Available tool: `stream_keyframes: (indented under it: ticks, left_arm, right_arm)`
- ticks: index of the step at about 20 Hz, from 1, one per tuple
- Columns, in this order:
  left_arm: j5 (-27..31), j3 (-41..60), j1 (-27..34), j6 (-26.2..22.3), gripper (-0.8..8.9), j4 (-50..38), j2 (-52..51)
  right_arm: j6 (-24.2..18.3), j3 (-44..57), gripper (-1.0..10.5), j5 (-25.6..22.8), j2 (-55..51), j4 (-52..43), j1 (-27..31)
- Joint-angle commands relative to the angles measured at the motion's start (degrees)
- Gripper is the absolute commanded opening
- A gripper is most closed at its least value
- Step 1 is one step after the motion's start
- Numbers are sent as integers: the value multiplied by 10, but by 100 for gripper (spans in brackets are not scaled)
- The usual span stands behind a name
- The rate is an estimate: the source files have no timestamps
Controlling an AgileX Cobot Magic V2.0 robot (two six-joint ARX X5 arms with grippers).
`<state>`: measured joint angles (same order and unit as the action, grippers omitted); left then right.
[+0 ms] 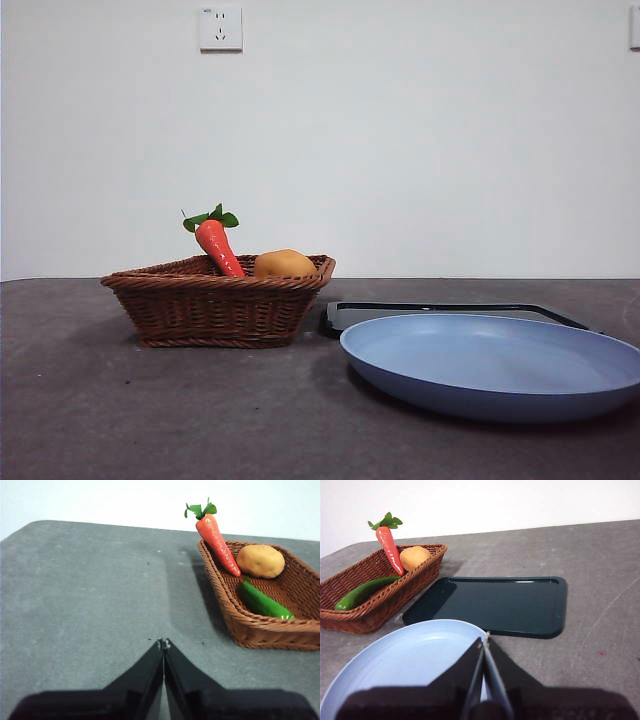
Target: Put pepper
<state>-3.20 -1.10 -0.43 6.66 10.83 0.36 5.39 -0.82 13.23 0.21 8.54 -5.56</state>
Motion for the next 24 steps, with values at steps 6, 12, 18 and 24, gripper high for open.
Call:
stream_keyframes:
  ticks: [6, 12, 18, 24]
  left_arm:
    - [-53, 1, 1, 92, 8, -1, -2]
    - [-95, -15, 1, 160, 7, -15, -2]
    - [-131, -72, 1, 163, 7, 19, 11]
    - [-167, -150, 1, 148, 7, 67, 79]
  right_arm:
    - [90, 3, 10, -1, -2, -16, -1]
    - [193, -14, 5, 2, -1, -38, -1]
    - [206, -71, 5, 2, 31, -37, -1]
    - [190, -156, 5, 6, 107, 1, -1]
